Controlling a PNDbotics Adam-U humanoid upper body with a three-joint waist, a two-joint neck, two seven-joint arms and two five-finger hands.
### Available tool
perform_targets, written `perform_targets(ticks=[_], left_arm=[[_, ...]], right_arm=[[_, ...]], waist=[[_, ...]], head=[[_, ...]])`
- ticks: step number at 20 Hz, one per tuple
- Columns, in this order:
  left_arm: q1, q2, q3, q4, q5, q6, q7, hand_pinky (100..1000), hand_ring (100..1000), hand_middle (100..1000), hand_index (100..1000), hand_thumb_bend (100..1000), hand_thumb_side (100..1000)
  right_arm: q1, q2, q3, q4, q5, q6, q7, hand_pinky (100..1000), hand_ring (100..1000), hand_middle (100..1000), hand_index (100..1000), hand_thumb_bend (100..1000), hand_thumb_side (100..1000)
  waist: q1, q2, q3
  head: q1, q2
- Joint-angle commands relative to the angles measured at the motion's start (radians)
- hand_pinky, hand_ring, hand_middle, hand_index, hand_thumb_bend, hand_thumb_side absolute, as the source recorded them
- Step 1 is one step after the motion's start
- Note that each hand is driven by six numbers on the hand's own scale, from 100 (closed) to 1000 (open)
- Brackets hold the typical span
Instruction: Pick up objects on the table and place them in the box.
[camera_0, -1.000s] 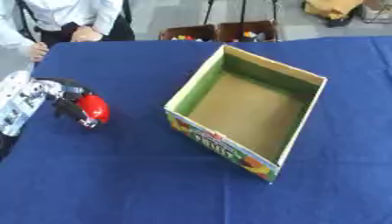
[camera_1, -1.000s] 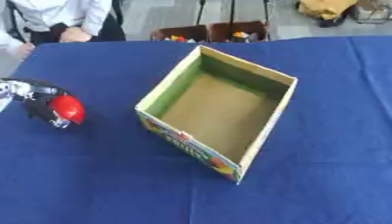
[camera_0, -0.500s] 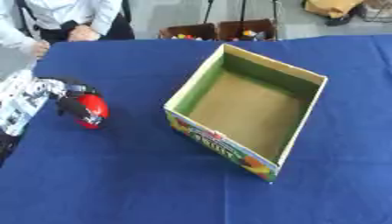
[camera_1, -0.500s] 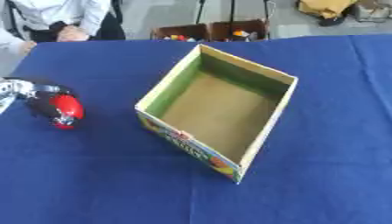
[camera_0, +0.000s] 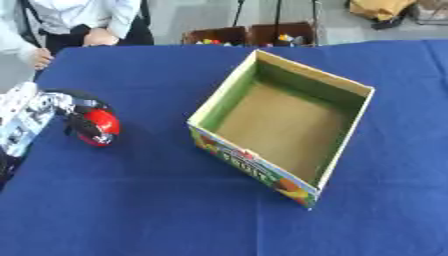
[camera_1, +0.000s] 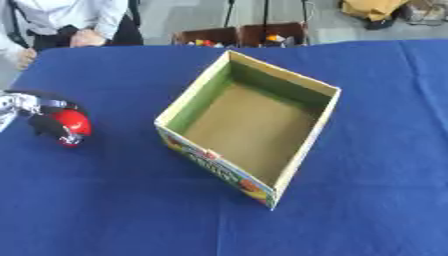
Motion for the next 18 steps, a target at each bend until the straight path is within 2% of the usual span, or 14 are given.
perform_targets(ticks=[1,7,14,18], left_arm=[[-0.006,0.024,0.008,0.000,0.000,0.008,-0.008,353,620,823,1000,256,443],[-0.004,0.024,0.014,-0.001,-0.003,0.020,-0.005,340,603,818,990,100,435],[-0.003,0.024,0.017,-0.001,0.015,0.037,0.043,326,592,789,955,100,431],[-0.005,0.026,0.021,-0.007,0.019,0.042,0.067,314,586,768,883,100,425]], right_arm=[[-0.010,-0.017,-0.014,-0.012,-0.007,0.000,-0.003,733,754,725,825,100,1000],[-0.009,-0.017,-0.016,-0.012,-0.009,-0.001,-0.004,738,755,724,823,100,1000],[-0.008,-0.017,-0.018,-0.012,-0.013,-0.001,-0.007,742,754,722,821,100,1000],[-0.008,-0.016,-0.018,-0.012,-0.016,0.000,-0.010,743,752,720,821,100,1000]], waist=[[0.011,-0.004,0.003],[0.011,-0.008,0.003],[0.012,-0.013,0.004],[0.012,-0.017,0.006]], head=[[0.002,-0.009],[0.001,-0.011],[-0.001,-0.012],[-0.003,-0.009]])
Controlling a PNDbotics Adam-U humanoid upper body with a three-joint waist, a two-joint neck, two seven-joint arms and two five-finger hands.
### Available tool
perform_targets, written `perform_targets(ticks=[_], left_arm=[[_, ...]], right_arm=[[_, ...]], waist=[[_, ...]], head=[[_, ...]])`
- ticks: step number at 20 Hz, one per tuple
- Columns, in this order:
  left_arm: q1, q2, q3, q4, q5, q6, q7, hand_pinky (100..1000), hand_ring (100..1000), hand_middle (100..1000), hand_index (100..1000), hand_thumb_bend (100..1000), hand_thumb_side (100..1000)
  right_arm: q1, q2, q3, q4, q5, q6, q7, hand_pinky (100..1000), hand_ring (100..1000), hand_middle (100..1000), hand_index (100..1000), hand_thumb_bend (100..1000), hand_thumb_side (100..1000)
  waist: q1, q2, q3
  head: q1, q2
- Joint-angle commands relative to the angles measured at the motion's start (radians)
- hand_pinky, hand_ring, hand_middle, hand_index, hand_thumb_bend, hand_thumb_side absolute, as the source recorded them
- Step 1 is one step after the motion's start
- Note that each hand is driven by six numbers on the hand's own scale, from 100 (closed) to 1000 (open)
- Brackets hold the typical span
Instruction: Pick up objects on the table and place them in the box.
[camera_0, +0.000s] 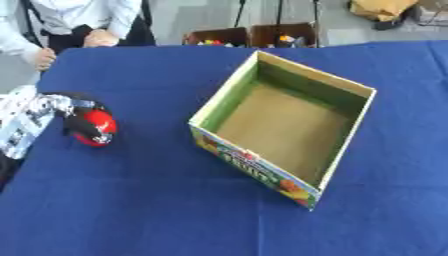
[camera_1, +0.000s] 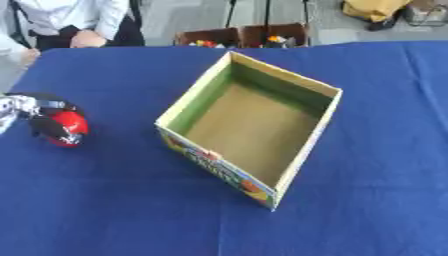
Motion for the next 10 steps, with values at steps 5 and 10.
perform_targets(ticks=[5,10], left_arm=[[-0.020,0.031,0.026,-0.039,0.020,0.006,0.047,286,566,743,794,100,417],[-0.026,0.041,0.036,-0.086,0.031,0.008,0.067,270,553,732,787,100,421]], right_arm=[[-0.006,-0.016,-0.013,-0.012,-0.014,0.003,-0.008,745,751,718,820,100,1000],[-0.002,-0.017,-0.015,-0.012,-0.016,0.006,-0.011,745,751,717,819,100,1000]], waist=[[0.014,-0.022,0.006],[0.015,-0.028,0.011]], head=[[-0.004,-0.002],[-0.010,0.004]])
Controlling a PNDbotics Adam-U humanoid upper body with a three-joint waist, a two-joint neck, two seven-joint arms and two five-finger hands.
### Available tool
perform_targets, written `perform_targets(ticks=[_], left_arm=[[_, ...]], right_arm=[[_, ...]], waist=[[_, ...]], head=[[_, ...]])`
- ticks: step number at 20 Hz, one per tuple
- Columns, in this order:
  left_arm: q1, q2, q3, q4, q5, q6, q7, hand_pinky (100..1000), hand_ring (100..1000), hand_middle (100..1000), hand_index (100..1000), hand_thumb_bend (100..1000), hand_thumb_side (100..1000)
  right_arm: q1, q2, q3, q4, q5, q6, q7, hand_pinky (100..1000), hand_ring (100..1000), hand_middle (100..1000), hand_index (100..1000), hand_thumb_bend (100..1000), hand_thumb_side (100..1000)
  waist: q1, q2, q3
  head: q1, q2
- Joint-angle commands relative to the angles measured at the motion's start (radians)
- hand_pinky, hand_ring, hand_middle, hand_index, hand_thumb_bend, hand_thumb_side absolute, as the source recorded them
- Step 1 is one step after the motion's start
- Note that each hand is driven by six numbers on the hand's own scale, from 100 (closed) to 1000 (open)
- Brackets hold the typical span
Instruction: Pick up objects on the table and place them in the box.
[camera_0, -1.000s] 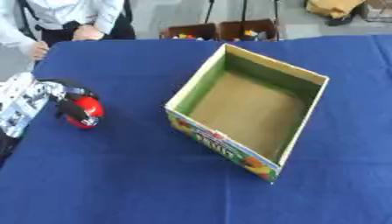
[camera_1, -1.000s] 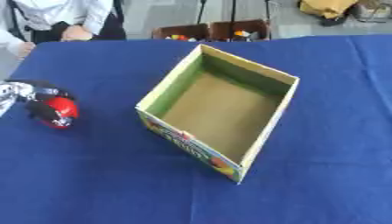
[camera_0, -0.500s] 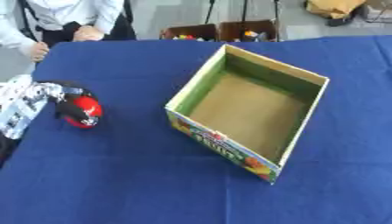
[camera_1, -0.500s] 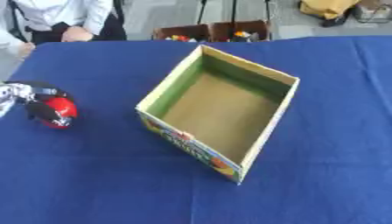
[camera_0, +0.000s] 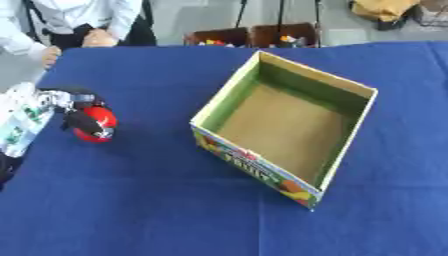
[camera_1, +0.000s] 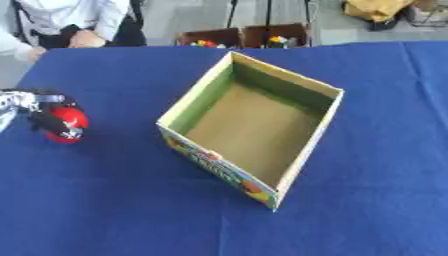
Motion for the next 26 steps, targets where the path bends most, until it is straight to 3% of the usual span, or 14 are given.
perform_targets(ticks=[1,8,16,24,25,26], left_arm=[[-0.024,0.043,0.025,-0.049,0.015,0.001,0.011,267,551,730,786,100,421],[-0.062,0.049,0.040,-0.192,0.032,-0.009,0.017,237,523,704,783,100,430],[-0.137,0.037,0.018,-0.388,0.006,-0.041,-0.029,213,515,697,779,100,448],[-0.302,-0.093,-0.024,-0.409,0.014,-0.067,-0.075,192,498,676,783,100,447],[-0.322,-0.116,-0.030,-0.403,0.017,-0.070,-0.077,189,495,672,785,100,519],[-0.341,-0.140,-0.036,-0.395,0.020,-0.073,-0.078,185,490,667,787,100,443]], right_arm=[[-0.003,-0.017,-0.014,-0.012,-0.012,0.002,-0.005,745,751,717,819,100,1000],[0.002,-0.020,-0.014,-0.012,-0.014,0.005,-0.005,745,751,717,819,100,1000],[0.008,-0.023,-0.010,-0.012,-0.019,0.007,-0.002,745,750,717,819,100,1000],[0.000,-0.020,0.000,-0.012,-0.031,0.006,0.010,745,750,717,819,100,1000],[-0.003,-0.019,0.002,-0.012,-0.033,0.005,0.012,745,750,717,819,100,1000],[-0.005,-0.018,0.003,-0.012,-0.035,0.005,0.014,745,750,717,819,100,1000]], waist=[[0.016,-0.029,0.004],[0.018,-0.041,0.010],[0.027,-0.062,0.012],[0.037,-0.082,-0.004],[0.037,-0.084,-0.008],[0.037,-0.085,-0.013]], head=[[-0.005,0.004],[-0.006,0.015],[-0.014,0.025],[-0.003,0.036],[0.001,0.035],[0.005,0.035]])
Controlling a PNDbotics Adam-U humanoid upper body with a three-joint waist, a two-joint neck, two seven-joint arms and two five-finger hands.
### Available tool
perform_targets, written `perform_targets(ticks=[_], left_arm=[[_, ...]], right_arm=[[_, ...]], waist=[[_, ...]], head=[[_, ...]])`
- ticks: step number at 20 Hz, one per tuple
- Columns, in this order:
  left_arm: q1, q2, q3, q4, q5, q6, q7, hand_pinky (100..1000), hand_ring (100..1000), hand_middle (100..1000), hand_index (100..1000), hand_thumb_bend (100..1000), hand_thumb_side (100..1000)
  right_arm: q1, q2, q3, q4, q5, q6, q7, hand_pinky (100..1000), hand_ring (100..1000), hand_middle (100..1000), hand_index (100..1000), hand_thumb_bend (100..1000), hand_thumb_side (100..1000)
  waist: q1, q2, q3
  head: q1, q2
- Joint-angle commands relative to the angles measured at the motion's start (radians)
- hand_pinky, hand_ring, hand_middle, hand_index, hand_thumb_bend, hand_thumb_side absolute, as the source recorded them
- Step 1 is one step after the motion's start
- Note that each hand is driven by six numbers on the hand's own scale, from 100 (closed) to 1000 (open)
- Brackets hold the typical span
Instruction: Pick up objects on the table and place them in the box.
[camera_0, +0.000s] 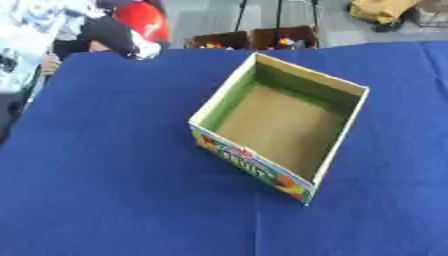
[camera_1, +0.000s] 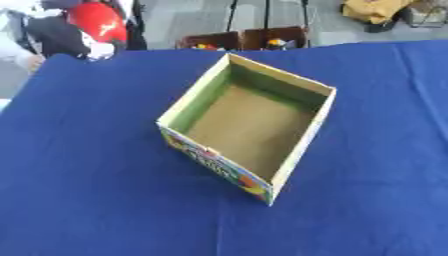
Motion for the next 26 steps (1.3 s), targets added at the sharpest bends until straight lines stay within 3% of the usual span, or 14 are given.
perform_targets(ticks=[1,6,12,23,26], left_arm=[[-0.062,-0.052,-0.009,0.011,0.012,-0.009,-0.007,180,486,660,788,100,440],[-0.119,-0.165,-0.025,0.062,0.033,-0.010,0.051,166,470,625,788,100,418],[-0.110,-0.233,-0.097,0.137,0.045,0.004,0.164,163,466,610,796,100,399],[-0.082,-0.320,-0.165,0.384,-0.025,-0.038,0.195,188,490,615,792,100,378],[-0.071,-0.335,-0.165,0.438,0.004,-0.069,0.190,209,527,628,823,175,378]], right_arm=[[-0.021,-0.018,-0.002,-0.012,-0.013,-0.003,0.009,745,749,717,819,100,1000],[-0.031,-0.010,0.001,-0.012,-0.021,-0.005,0.015,745,749,717,819,100,1000],[-0.041,-0.005,0.004,-0.012,-0.024,-0.003,0.020,745,750,717,819,100,1000],[-0.058,0.004,0.009,-0.012,-0.032,-0.005,0.026,745,749,717,820,100,1000],[-0.060,0.006,0.008,-0.012,-0.033,-0.005,0.026,745,749,717,820,100,1000]], waist=[[0.010,-0.039,-0.006],[0.012,-0.037,-0.025],[0.016,-0.029,-0.035],[0.019,-0.018,-0.056],[0.021,-0.015,-0.060]], head=[[0.013,0.005],[0.027,-0.001],[0.026,-0.013],[0.028,-0.020],[0.024,-0.015]])
